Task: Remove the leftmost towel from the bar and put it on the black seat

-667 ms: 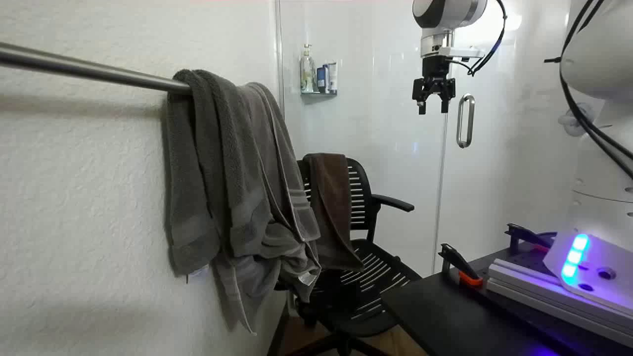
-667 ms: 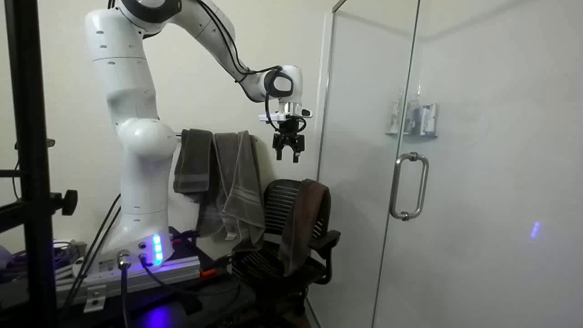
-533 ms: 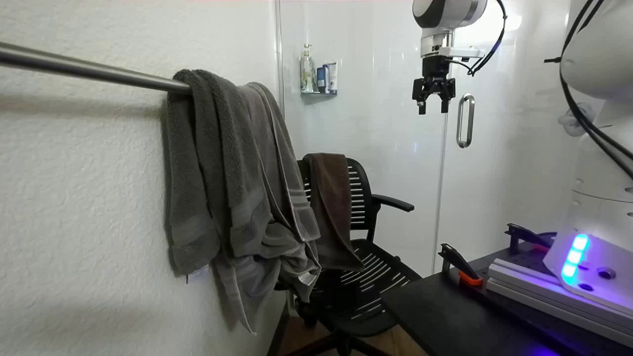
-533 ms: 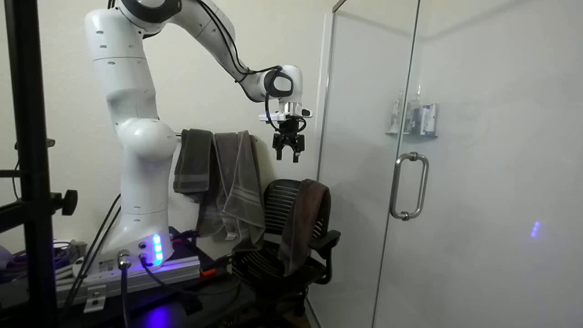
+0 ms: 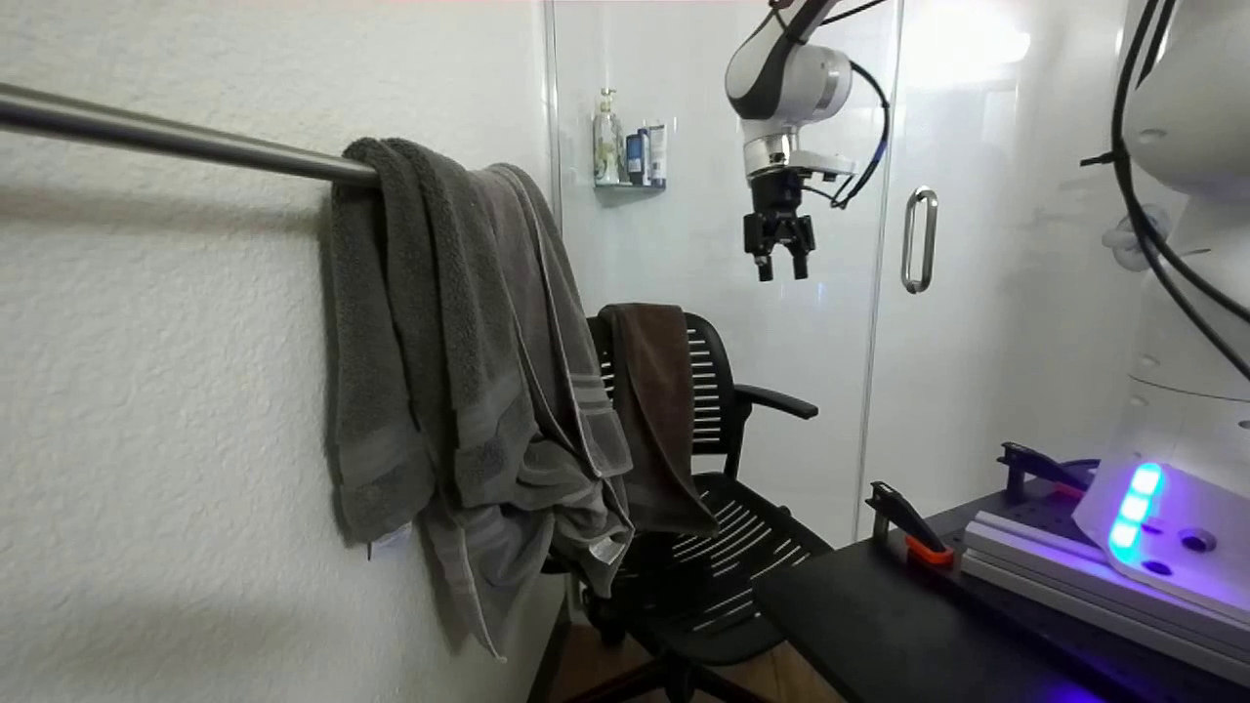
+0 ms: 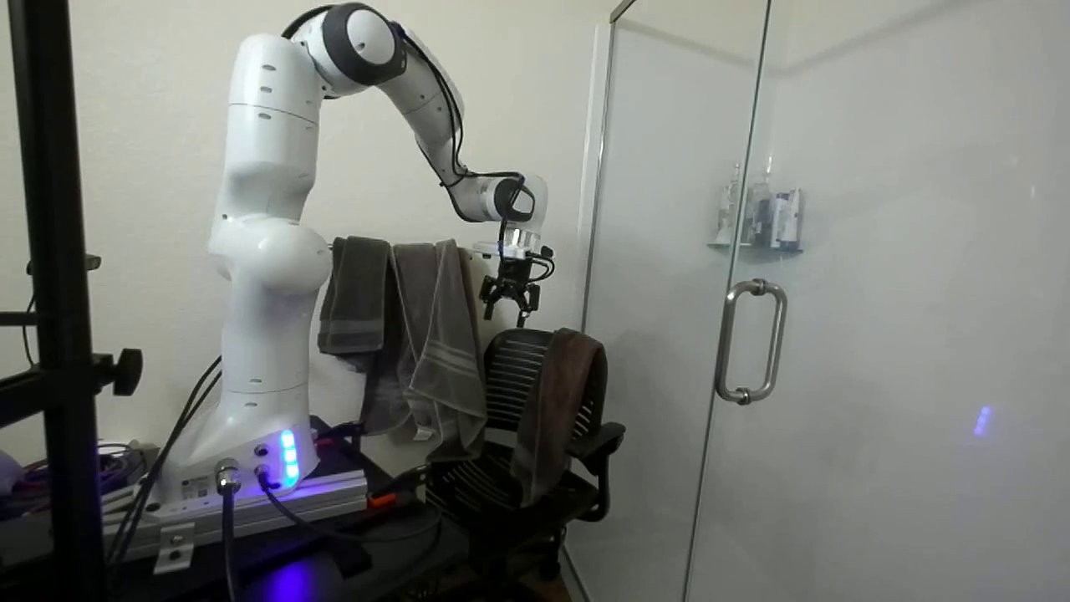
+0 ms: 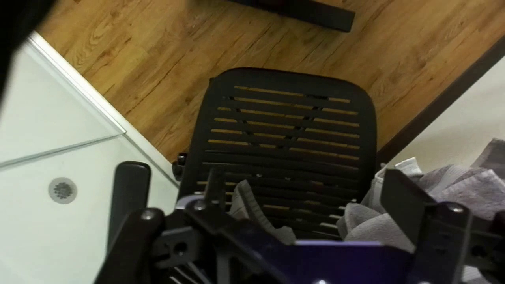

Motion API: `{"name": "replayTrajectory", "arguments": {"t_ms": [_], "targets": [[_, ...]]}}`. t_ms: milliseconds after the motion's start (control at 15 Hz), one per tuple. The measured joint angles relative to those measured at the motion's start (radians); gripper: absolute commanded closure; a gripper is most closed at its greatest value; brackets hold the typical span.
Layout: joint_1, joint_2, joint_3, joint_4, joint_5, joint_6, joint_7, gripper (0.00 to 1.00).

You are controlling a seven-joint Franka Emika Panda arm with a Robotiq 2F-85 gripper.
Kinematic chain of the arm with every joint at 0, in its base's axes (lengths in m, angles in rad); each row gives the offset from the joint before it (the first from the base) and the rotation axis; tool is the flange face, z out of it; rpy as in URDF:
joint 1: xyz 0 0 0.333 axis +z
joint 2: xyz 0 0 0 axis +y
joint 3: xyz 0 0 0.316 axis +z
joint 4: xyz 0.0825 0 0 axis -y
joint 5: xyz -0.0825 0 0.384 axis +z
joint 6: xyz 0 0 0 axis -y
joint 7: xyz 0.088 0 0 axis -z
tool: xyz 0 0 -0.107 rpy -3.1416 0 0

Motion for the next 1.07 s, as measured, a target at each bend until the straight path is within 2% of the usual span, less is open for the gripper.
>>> {"name": "replayTrajectory", "arguments": {"t_ms": [267, 467, 667, 867, 1067], "targets": [[0.109, 0.146, 0.126, 0.142, -0.051, -0.066, 0.026, 0.00], [0.189, 0.159, 0.175, 0.245, -0.156, -0.174, 0.066, 0.00], [0.199, 0.145, 0.177, 0.263, -0.174, -0.199, 0.070, 0.00], [0.194, 0.176, 0.185, 0.267, -0.148, -0.197, -0.050, 0.00], [0.225, 0.231, 0.246, 0.284, -0.159, -0.203, -0.106, 0.00]]}}
